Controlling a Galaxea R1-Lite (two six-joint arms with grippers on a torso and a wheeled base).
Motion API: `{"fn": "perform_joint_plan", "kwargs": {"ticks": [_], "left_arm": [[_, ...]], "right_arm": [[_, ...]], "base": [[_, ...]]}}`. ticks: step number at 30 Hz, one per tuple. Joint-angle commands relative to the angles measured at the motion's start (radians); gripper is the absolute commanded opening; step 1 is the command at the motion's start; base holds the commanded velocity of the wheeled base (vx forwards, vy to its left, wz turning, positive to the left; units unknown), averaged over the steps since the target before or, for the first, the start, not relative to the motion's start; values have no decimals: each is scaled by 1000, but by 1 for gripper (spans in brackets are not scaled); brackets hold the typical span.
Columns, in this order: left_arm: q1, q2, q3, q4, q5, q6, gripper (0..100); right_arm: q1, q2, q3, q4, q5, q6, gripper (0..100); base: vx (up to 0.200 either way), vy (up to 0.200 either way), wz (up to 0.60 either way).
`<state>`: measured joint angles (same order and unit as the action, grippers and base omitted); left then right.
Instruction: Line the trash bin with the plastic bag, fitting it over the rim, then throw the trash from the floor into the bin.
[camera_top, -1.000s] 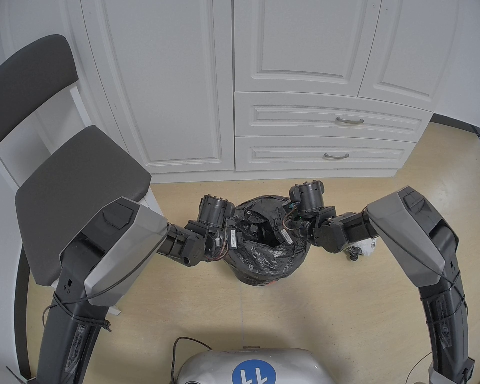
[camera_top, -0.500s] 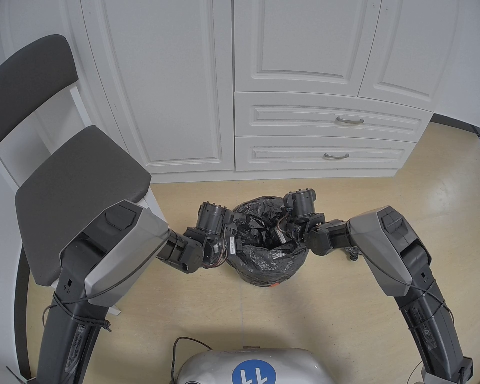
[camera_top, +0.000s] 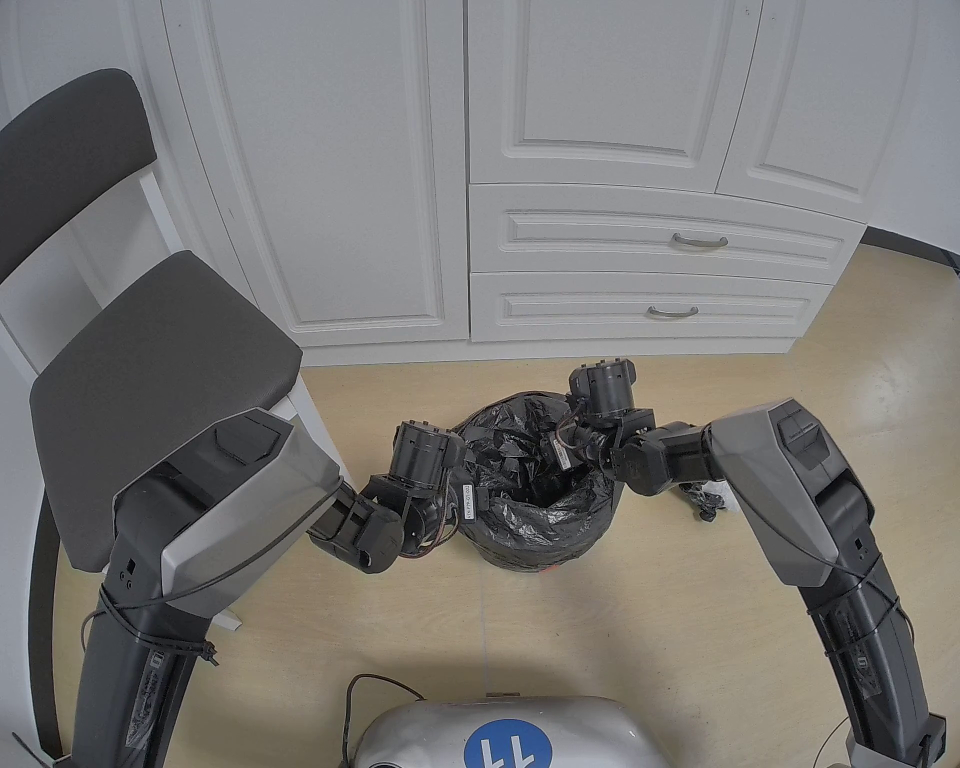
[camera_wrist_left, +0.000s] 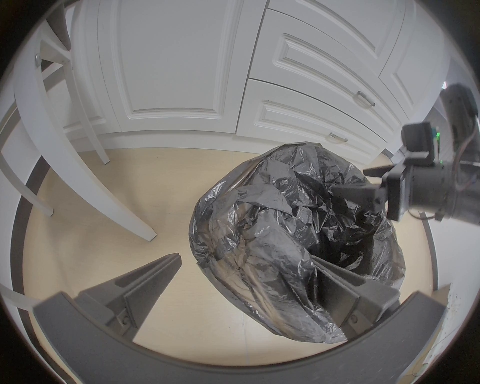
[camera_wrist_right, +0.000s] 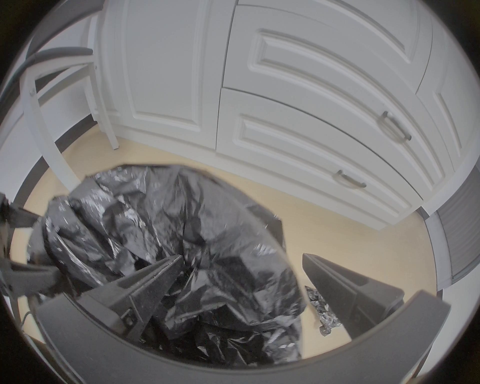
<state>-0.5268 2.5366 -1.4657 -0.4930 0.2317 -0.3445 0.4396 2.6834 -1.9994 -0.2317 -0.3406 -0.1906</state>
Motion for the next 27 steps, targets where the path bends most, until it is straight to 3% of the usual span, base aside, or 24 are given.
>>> {"fn": "perform_joint_plan", "kwargs": {"ticks": [1,8,12,27], "left_arm": [[-5,-21,51,-41,-12,-4,100],[-9,-30,154,-174,-23,-7,100],[-10,-36,208,-230,-25,-8,100],[-5,-94,246,-266,-40,-77,100]], "right_arm": [[33,-140,65,63,-1,-1,100],[97,-198,284,63,-1,0,100],[117,-165,378,-14,-5,-1,100],[165,-157,614,-270,-52,-24,100]], "base": [[0,0,0],[0,0,0],[0,0,0],[0,0,0]]}}
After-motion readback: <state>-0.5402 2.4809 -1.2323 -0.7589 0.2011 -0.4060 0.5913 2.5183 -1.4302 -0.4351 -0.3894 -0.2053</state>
